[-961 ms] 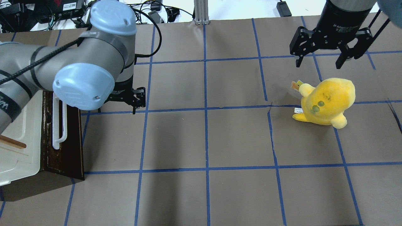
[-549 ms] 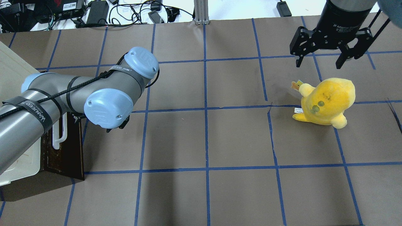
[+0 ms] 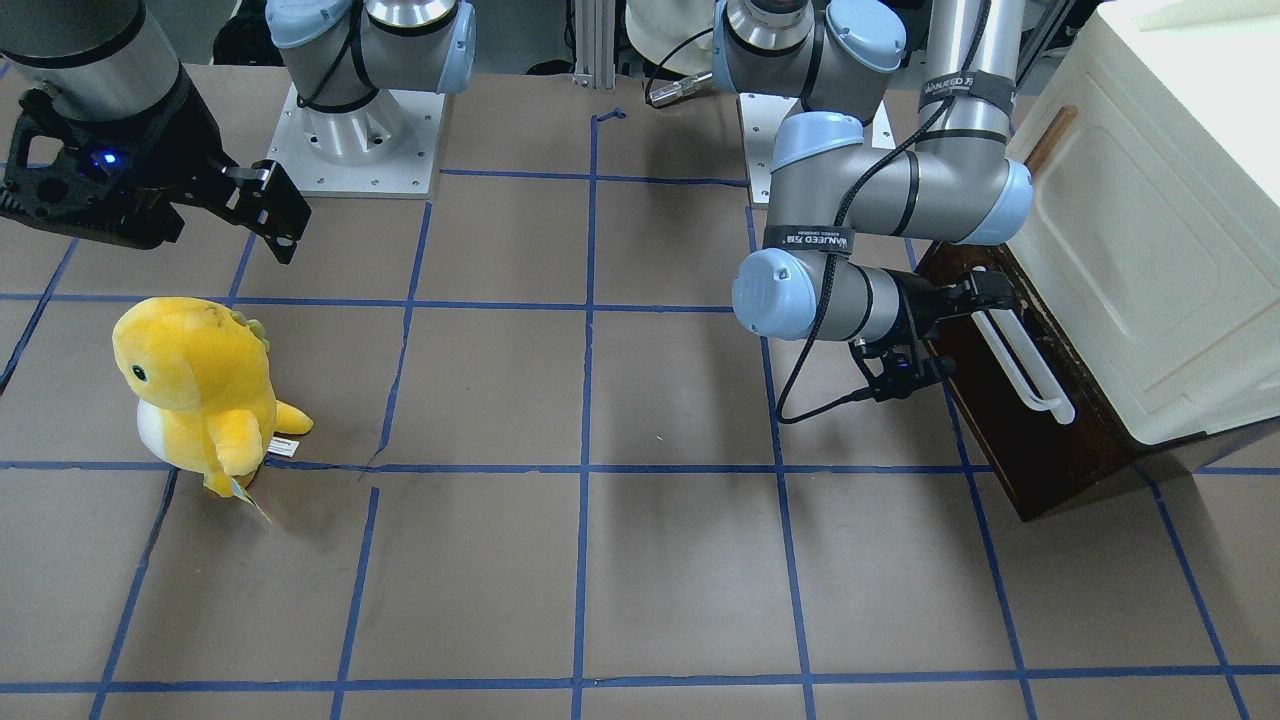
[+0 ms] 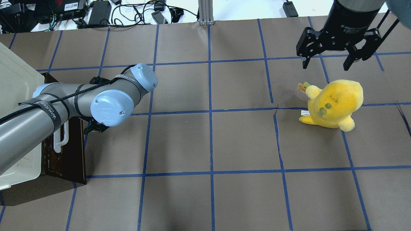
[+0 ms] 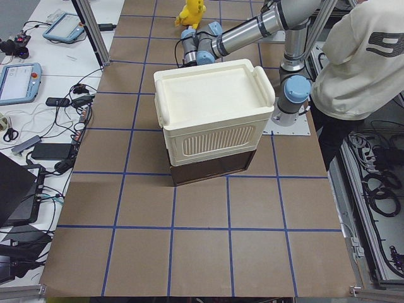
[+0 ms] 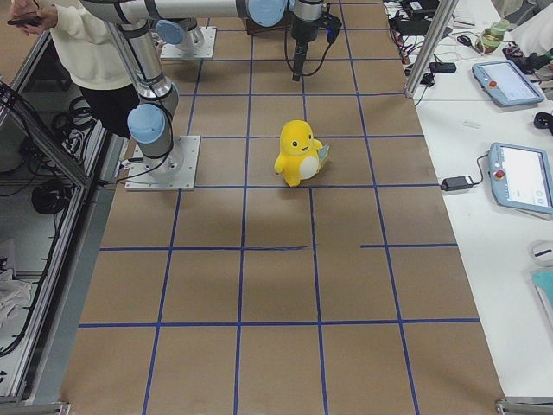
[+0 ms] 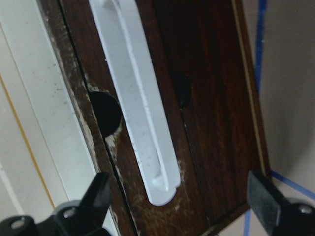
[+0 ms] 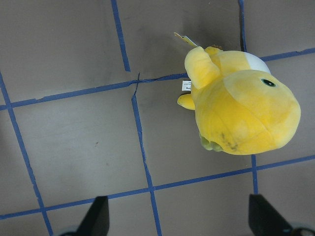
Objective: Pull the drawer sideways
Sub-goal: 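Close the left gripper on the white drawer handle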
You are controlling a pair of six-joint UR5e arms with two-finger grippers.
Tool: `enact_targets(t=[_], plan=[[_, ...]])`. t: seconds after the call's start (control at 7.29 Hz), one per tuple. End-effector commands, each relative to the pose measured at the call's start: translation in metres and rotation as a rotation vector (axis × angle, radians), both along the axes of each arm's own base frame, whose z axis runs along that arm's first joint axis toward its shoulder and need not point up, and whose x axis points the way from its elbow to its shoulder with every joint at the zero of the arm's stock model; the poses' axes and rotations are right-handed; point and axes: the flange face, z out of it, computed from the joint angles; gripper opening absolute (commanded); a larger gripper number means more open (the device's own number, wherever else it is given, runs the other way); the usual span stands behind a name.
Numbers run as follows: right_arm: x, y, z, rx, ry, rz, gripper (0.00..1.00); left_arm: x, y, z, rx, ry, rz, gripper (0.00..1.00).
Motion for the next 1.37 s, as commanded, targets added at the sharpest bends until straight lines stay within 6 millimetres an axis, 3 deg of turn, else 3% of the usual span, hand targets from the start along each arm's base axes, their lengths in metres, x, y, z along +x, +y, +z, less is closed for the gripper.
enact_targets(t=[0.0,0.41,0.69,1.1,1.24], plan=[[-0.001,0.000,0.000,0.000,0.000,-0.001,1.00,0.005,-0.006,-0.022,0.032,-0.044,-0.013,0.82],[-0.001,0.000,0.000,0.000,0.000,-0.001,1.00,0.009,-0.007,-0.038,0.063,-0.133,-0.048,0.79],[-0.001,0.000,0.000,0.000,0.000,-0.001,1.00,0.010,-0.008,-0.041,0.090,-0.161,-0.074,0.69],[0.000,0.000,0.000,0.000,0.000,0.000,1.00,0.010,-0.005,-0.044,0.099,-0.167,-0.069,0.41],[0.000,0.000,0.000,0.000,0.000,0.000,1.00,0.010,-0.005,-0.044,0.100,-0.168,-0.070,0.37]])
